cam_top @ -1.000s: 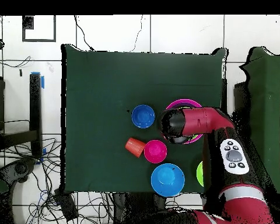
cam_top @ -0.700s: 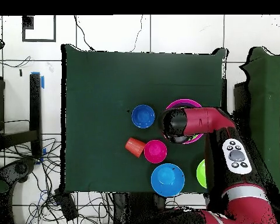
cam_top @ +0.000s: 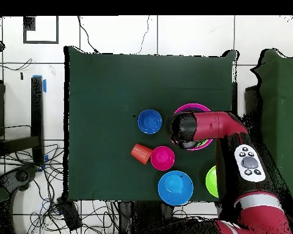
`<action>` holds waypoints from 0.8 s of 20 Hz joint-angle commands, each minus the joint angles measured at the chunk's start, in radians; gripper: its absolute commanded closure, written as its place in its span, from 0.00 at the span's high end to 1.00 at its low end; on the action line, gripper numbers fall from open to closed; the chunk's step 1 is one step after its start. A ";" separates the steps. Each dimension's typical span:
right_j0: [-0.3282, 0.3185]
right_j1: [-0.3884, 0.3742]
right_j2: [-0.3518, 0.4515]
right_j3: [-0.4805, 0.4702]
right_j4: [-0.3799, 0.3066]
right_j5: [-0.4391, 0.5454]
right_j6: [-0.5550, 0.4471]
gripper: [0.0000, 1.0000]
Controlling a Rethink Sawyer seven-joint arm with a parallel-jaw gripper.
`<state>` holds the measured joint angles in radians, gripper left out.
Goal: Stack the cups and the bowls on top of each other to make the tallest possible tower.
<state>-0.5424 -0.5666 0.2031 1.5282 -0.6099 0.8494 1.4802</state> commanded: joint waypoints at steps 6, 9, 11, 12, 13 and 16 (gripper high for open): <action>0.053 -0.112 0.036 0.085 -0.002 -0.014 -0.010 1.00; 0.054 -0.144 0.035 0.131 0.019 -0.007 0.005 1.00; 0.056 -0.165 0.037 0.151 0.031 0.001 0.010 1.00; 0.055 -0.182 0.040 0.162 0.039 0.008 0.008 1.00; 0.055 -0.192 0.039 0.170 0.043 0.011 0.008 1.00; 0.051 -0.247 0.038 0.216 0.071 0.020 0.008 1.00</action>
<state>-0.5209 -0.7325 0.2031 1.6162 -0.5813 0.8498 1.4802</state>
